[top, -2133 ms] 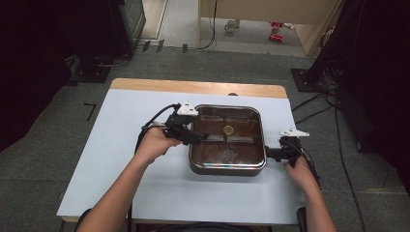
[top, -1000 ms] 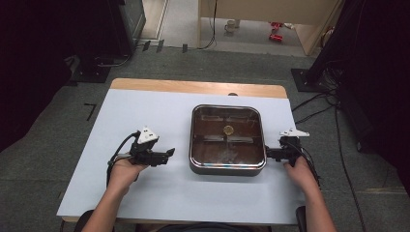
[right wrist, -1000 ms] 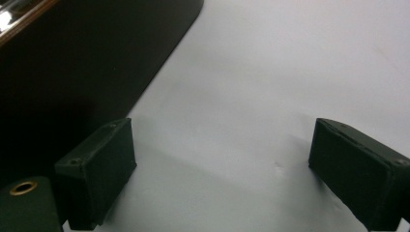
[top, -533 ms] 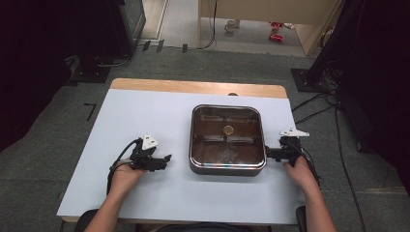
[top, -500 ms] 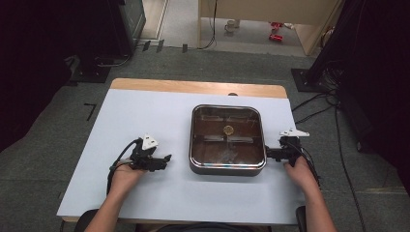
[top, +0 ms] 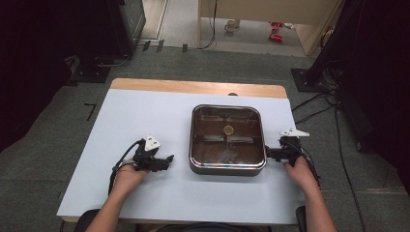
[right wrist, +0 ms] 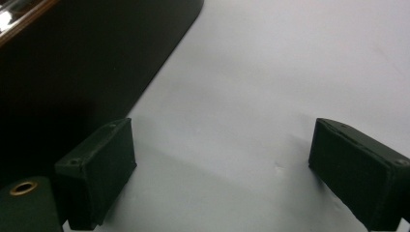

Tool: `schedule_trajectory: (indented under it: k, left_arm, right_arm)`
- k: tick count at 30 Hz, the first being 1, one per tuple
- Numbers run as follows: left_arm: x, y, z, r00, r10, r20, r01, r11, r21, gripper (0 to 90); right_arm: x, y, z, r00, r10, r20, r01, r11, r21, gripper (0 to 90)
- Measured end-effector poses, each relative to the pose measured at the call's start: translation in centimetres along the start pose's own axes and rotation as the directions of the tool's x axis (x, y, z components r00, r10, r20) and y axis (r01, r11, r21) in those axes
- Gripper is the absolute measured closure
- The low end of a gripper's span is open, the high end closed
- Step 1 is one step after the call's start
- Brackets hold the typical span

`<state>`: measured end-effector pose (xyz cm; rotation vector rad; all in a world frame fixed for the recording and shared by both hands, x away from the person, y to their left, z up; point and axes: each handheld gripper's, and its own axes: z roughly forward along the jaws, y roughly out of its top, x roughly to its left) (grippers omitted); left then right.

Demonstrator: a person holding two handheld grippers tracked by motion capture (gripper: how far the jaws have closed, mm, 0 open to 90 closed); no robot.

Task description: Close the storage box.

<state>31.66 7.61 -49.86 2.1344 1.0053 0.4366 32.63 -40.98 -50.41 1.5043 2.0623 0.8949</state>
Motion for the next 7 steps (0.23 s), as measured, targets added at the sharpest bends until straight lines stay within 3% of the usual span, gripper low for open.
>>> schedule_trajectory:
  k: [7]
  left_arm:
    - [0.01,0.01,-0.02,1.0000,0.000,0.001,0.000,1.0000,0.003,20.4]
  right_arm:
    - [-0.01,0.00,0.00,1.0000,0.000,0.000,0.000,1.000,0.000,8.8]
